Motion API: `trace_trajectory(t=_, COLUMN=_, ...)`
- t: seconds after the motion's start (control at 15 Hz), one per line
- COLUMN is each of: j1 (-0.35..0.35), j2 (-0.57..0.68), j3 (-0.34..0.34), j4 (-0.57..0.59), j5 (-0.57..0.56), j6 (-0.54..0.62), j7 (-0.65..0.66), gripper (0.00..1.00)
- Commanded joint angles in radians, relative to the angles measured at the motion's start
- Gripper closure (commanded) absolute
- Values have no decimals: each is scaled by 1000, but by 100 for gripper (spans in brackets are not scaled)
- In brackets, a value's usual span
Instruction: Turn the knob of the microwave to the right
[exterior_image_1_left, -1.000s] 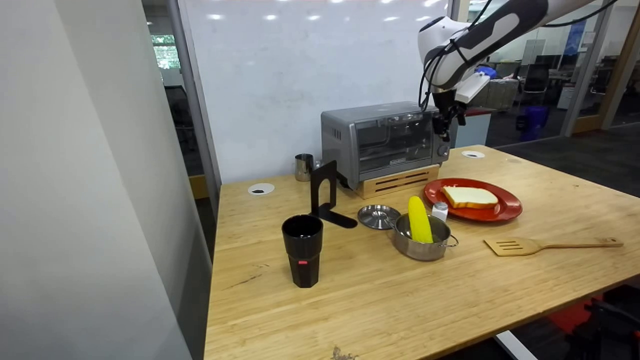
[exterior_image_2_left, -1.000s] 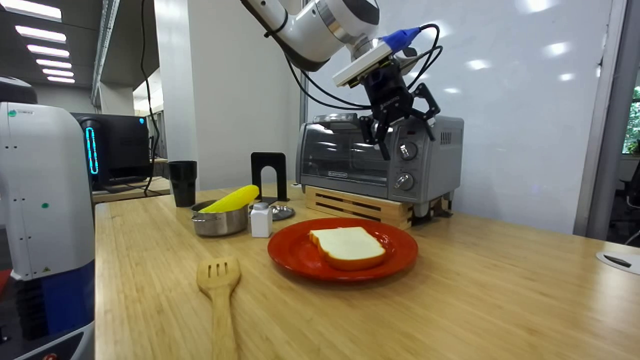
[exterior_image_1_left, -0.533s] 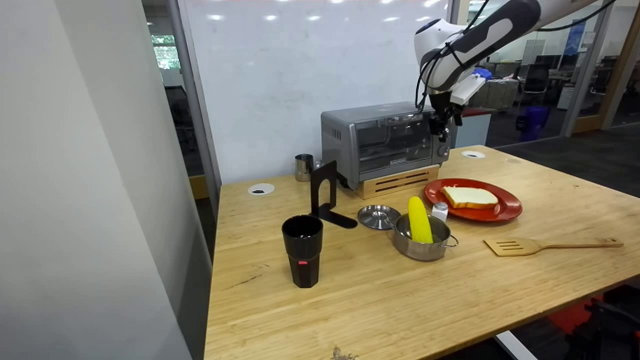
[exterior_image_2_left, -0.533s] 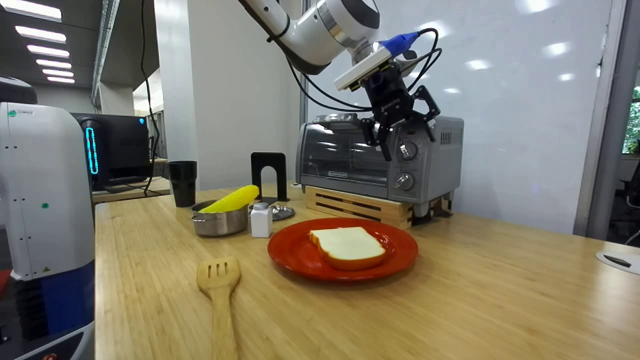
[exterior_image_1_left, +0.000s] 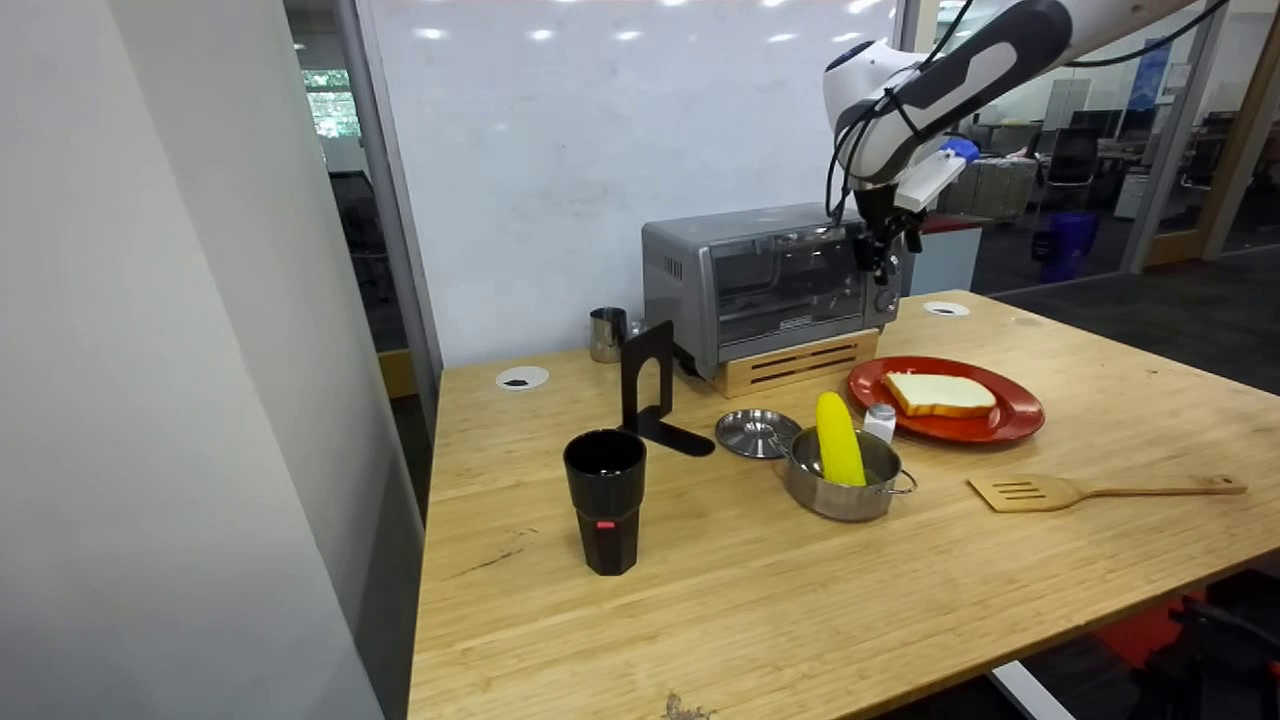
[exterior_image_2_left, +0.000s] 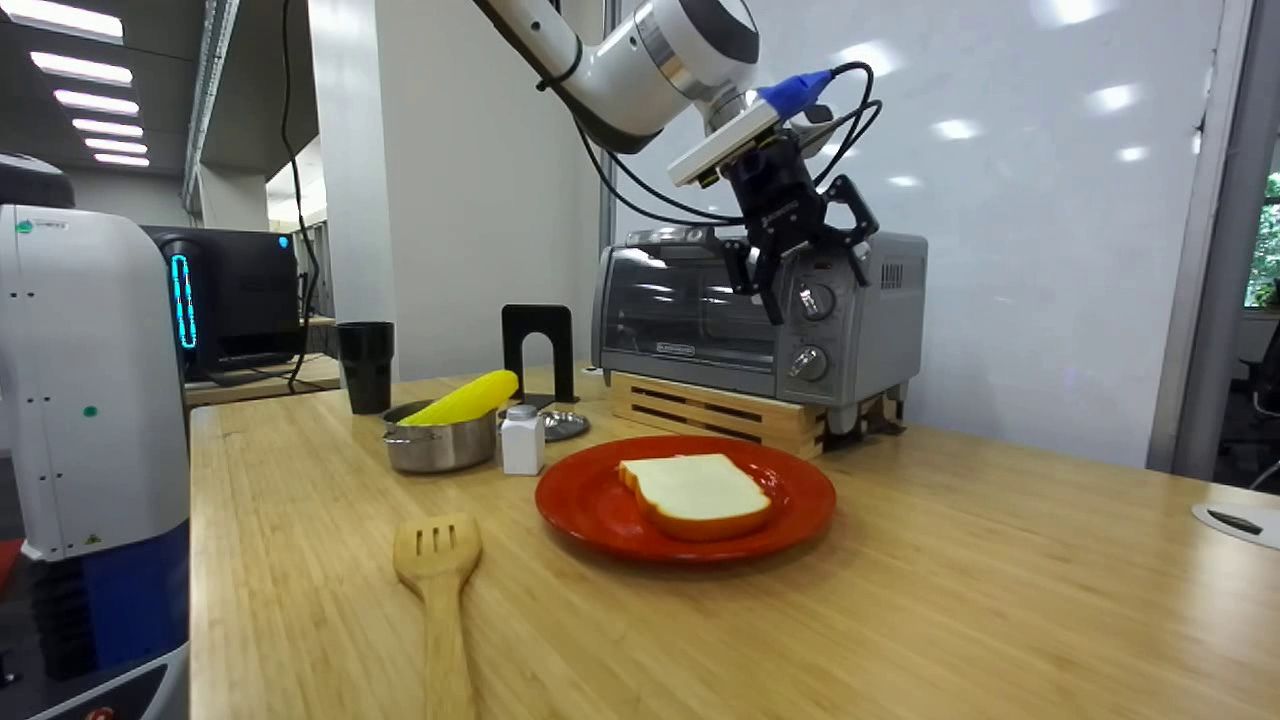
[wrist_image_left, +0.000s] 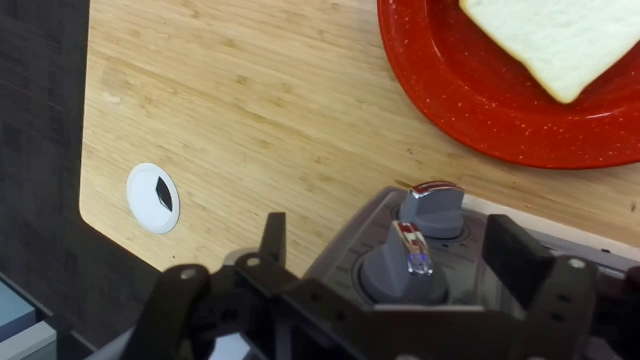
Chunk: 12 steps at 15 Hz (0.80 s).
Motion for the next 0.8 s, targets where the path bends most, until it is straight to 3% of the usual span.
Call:
trace_trajectory(t=0.0, j1=0, j2=28, j3=4, j4=51, j5=11, j6=-52, j7=14, gripper=0)
trace_trajectory(t=0.27, j1=1, j2=32, j3=5, j4=62, j5=12, j6=-78, j7=24, gripper=0)
trace_trajectory(t=0.33, j1=1, j2=33, j3=5, j4=64, j5=13, j6=-84, j7=26, gripper=4)
trace_trajectory(t=0.4, j1=1, j2=34, j3=5, j4=67, j5=13, j6=-89, j7=27, gripper=26)
trace_trajectory(t=0.53, j1=-1, j2=36, j3=5, j4=69, j5=12, j6=-94, j7=29, gripper=30)
trace_trajectory(t=0.73, j1=-1, j2=45, j3=4, j4=78, j5=10, j6=-95, j7=31, gripper=51)
